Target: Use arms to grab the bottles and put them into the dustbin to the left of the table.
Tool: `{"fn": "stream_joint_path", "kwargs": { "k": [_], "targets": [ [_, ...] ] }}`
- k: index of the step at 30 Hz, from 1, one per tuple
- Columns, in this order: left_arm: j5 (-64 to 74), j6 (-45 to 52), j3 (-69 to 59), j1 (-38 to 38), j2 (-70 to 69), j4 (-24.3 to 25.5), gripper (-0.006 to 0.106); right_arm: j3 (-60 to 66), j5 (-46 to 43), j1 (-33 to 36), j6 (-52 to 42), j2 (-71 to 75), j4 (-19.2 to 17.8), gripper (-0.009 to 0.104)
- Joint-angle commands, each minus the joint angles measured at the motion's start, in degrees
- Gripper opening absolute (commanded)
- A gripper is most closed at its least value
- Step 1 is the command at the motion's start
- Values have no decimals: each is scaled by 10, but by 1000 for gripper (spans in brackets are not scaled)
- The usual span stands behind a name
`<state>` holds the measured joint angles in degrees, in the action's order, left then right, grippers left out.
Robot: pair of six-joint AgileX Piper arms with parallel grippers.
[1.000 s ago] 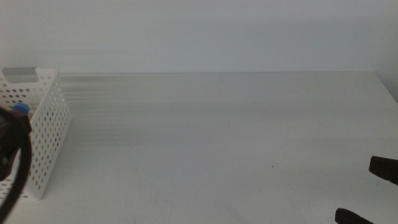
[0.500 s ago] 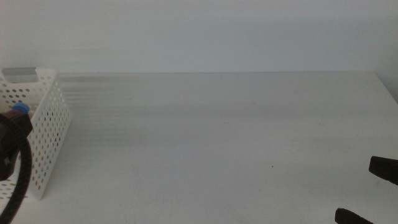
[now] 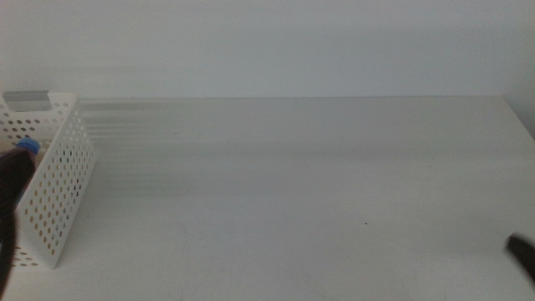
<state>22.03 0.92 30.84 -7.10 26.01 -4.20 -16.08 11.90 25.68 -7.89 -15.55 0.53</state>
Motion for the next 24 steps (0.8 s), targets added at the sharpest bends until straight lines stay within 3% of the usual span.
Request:
{"fn": "stream_joint_path", "kwargs": {
  "k": [1,6,10,19,24],
  "targets": [
    [-46,-9,17,-1,-13,-6,90,-15,-47,-72,-5,1,0,77],
    [-82,-9,-32,-1,-66,-6,90,8,-48,-204,-5,32,0,77],
    [-138,-9,-124,-1,-116,-6,90,46,-47,-251,-5,90,12,77],
    [-131,-9,-318,11,-197,-6,90,140,-49,-260,-5,177,13,77],
    [-38,-9,-328,55,-256,-7,90,173,-43,-260,-5,177,13,77]
  ]
}}
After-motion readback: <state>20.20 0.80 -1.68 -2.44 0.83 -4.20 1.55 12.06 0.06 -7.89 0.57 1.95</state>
